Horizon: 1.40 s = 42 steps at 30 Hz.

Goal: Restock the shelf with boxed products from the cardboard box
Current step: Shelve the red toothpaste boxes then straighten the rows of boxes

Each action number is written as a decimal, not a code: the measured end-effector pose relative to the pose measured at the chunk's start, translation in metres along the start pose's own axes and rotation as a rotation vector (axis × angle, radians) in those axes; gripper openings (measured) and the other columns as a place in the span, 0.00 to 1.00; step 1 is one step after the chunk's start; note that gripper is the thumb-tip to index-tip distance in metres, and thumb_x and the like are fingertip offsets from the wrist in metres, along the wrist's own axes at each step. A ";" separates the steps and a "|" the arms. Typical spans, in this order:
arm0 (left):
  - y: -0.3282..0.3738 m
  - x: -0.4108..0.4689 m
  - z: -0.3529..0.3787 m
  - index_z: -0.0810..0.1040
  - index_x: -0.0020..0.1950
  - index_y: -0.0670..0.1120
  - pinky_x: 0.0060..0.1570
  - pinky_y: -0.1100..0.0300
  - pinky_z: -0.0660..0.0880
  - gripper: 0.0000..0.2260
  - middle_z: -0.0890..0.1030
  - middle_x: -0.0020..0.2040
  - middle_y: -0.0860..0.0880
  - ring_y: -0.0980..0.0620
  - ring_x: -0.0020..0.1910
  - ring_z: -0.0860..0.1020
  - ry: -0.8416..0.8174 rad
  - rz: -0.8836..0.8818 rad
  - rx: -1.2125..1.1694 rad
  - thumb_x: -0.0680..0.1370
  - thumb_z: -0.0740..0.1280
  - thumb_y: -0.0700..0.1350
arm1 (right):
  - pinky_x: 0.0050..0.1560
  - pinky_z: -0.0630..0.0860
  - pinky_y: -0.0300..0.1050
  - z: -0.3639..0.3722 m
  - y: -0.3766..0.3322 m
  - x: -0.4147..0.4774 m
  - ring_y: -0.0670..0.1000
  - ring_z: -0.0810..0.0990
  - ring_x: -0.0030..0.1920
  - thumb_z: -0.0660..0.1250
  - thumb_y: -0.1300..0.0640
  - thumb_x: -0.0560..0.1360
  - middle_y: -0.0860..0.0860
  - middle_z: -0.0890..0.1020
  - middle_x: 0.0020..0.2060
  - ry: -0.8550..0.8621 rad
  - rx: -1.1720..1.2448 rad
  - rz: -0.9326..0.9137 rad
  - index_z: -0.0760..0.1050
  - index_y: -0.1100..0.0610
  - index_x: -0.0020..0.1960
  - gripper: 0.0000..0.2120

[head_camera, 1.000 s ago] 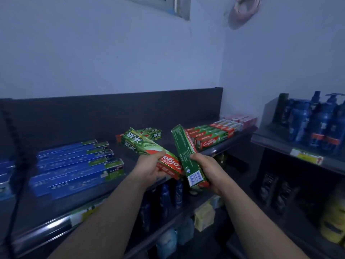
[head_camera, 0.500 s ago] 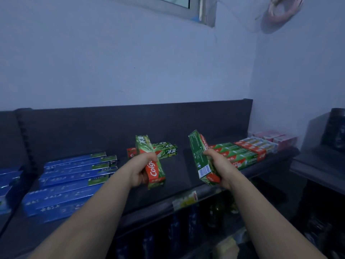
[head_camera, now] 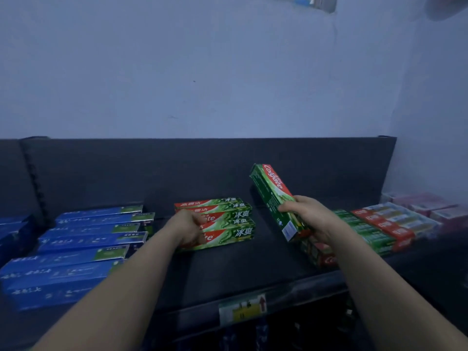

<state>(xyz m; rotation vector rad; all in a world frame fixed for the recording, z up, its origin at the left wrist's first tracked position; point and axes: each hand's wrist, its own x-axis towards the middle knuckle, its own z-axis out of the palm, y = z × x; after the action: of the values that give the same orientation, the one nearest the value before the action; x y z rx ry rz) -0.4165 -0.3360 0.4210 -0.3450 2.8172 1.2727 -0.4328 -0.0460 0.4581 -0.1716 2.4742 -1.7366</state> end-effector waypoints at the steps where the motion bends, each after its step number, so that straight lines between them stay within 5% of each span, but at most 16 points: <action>1: -0.002 0.005 0.002 0.81 0.58 0.51 0.59 0.61 0.71 0.24 0.79 0.59 0.48 0.48 0.57 0.76 0.029 -0.021 0.034 0.65 0.79 0.38 | 0.53 0.78 0.56 -0.003 0.002 0.005 0.57 0.84 0.48 0.74 0.48 0.61 0.55 0.85 0.47 -0.017 -0.028 -0.004 0.80 0.54 0.52 0.20; 4: -0.002 0.011 0.003 0.75 0.66 0.56 0.69 0.54 0.65 0.25 0.70 0.68 0.46 0.42 0.67 0.67 0.138 -0.046 0.204 0.70 0.75 0.45 | 0.53 0.77 0.53 -0.009 0.006 0.016 0.55 0.83 0.49 0.77 0.49 0.61 0.52 0.84 0.49 -0.092 -0.098 -0.022 0.80 0.51 0.53 0.21; 8: 0.004 0.012 0.000 0.66 0.70 0.49 0.67 0.47 0.64 0.33 0.61 0.69 0.41 0.38 0.68 0.62 0.266 -0.158 0.269 0.69 0.76 0.50 | 0.58 0.78 0.51 -0.008 0.006 0.028 0.51 0.84 0.50 0.79 0.50 0.55 0.49 0.85 0.50 -0.188 -0.199 -0.053 0.79 0.48 0.57 0.30; 13: -0.002 0.017 0.002 0.64 0.66 0.41 0.60 0.49 0.72 0.33 0.70 0.65 0.39 0.40 0.60 0.74 0.322 -0.198 0.009 0.66 0.78 0.41 | 0.58 0.77 0.47 -0.002 -0.002 0.032 0.48 0.82 0.50 0.79 0.58 0.62 0.45 0.84 0.50 -0.299 -0.344 -0.135 0.79 0.44 0.54 0.23; 17: -0.006 0.020 0.003 0.64 0.68 0.40 0.52 0.55 0.72 0.28 0.75 0.63 0.41 0.42 0.60 0.75 0.362 -0.137 -0.092 0.72 0.72 0.36 | 0.59 0.75 0.45 0.005 -0.005 0.038 0.46 0.79 0.54 0.80 0.56 0.61 0.42 0.80 0.55 -0.328 -0.520 -0.177 0.77 0.42 0.60 0.30; 23: -0.004 0.016 -0.009 0.65 0.71 0.41 0.52 0.53 0.74 0.24 0.76 0.63 0.42 0.45 0.57 0.76 0.417 -0.085 -0.311 0.76 0.67 0.37 | 0.49 0.71 0.39 0.031 -0.002 0.052 0.45 0.75 0.52 0.79 0.58 0.63 0.41 0.76 0.53 -0.373 -0.735 -0.260 0.74 0.45 0.64 0.32; 30: -0.007 -0.001 -0.012 0.68 0.70 0.41 0.52 0.57 0.71 0.19 0.74 0.64 0.44 0.52 0.54 0.71 0.448 -0.042 -0.569 0.79 0.63 0.38 | 0.59 0.72 0.44 0.071 0.012 0.067 0.51 0.70 0.62 0.77 0.62 0.65 0.48 0.69 0.64 -0.364 -0.863 -0.325 0.71 0.43 0.66 0.34; 36: -0.015 -0.017 -0.007 0.71 0.66 0.44 0.63 0.48 0.73 0.15 0.78 0.56 0.47 0.48 0.57 0.77 0.383 -0.037 -0.665 0.79 0.64 0.40 | 0.67 0.66 0.48 0.082 0.022 0.071 0.50 0.62 0.63 0.76 0.57 0.67 0.46 0.63 0.56 -0.223 -0.883 -0.386 0.70 0.38 0.65 0.32; 42: -0.019 -0.040 0.004 0.73 0.60 0.48 0.54 0.56 0.71 0.09 0.77 0.52 0.51 0.56 0.48 0.75 0.356 0.019 -0.685 0.80 0.62 0.41 | 0.68 0.66 0.50 0.081 0.027 0.061 0.50 0.63 0.64 0.77 0.55 0.67 0.47 0.66 0.59 -0.161 -0.798 -0.365 0.70 0.42 0.64 0.29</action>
<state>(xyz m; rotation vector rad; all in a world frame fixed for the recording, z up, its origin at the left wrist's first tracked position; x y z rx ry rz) -0.3740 -0.3378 0.4086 -0.6087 2.5211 2.3661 -0.4810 -0.1219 0.4037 -0.8260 2.9766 -0.6546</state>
